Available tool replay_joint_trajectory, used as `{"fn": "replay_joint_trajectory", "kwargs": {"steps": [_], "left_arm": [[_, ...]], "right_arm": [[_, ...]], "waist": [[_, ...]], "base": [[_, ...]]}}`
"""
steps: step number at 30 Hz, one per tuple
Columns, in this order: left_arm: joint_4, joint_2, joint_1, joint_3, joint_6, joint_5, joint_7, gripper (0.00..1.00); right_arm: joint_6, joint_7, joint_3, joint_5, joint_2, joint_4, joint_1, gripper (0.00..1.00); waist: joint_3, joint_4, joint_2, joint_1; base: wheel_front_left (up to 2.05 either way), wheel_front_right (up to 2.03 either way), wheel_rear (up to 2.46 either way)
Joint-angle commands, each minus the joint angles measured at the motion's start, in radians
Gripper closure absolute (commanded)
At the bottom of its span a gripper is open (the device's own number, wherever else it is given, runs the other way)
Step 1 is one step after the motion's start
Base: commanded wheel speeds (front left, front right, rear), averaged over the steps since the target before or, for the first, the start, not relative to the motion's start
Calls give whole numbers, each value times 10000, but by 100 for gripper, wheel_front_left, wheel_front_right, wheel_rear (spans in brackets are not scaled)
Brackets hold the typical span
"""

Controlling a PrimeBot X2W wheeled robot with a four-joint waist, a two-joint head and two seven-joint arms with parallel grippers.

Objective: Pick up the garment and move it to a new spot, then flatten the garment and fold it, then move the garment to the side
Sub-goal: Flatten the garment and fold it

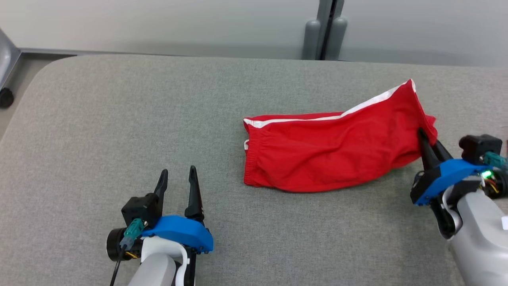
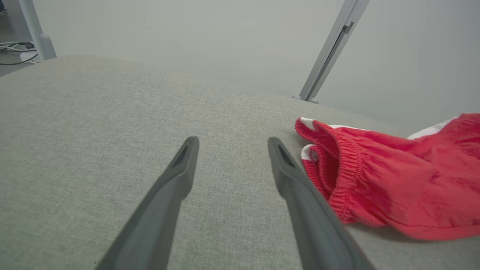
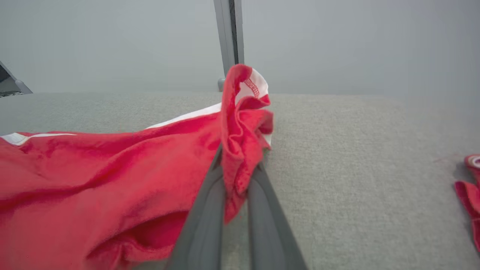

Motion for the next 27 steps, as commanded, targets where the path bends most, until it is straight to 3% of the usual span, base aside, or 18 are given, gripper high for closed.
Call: {"fn": "replay_joint_trajectory", "kwargs": {"steps": [1,8,16,17,18,22,27], "left_arm": [[-38,-1,169,83,-46,75,-24,0],[-18,2,438,-114,-117,-87,-24,0],[107,-1,690,-260,-43,-243,-24,0],[141,-1,724,-276,-51,-262,-24,0],[153,-1,721,-279,-70,-246,-24,0],[144,-2,789,-260,-19,-251,-24,0],[69,-1,851,-45,91,-23,-24,0]], "right_arm": [[0,-51,11,-273,60,-332,28,100],[1,-53,528,-1107,849,-1428,-147,100],[1,-53,2581,-1356,1697,-1195,-68,100],[1,-53,2851,-1349,1766,-962,-39,71],[1,-54,3044,-1357,1826,-783,-72,0],[1,-55,3424,-1176,2024,-468,-113,0],[1,-55,3140,-1044,1977,-1115,233,0]], "waist": [[-135,-106,1,1],[-376,343,1,1],[-448,1227,1,1],[-446,1318,1,1],[-446,1377,1,1],[-464,1460,1,1],[-571,1127,1,1]], "base": [[0,0,0],[0,0,0],[0,0,0],[0,0,0],[0,0,0],[0,0,0],[0,0,0]]}}
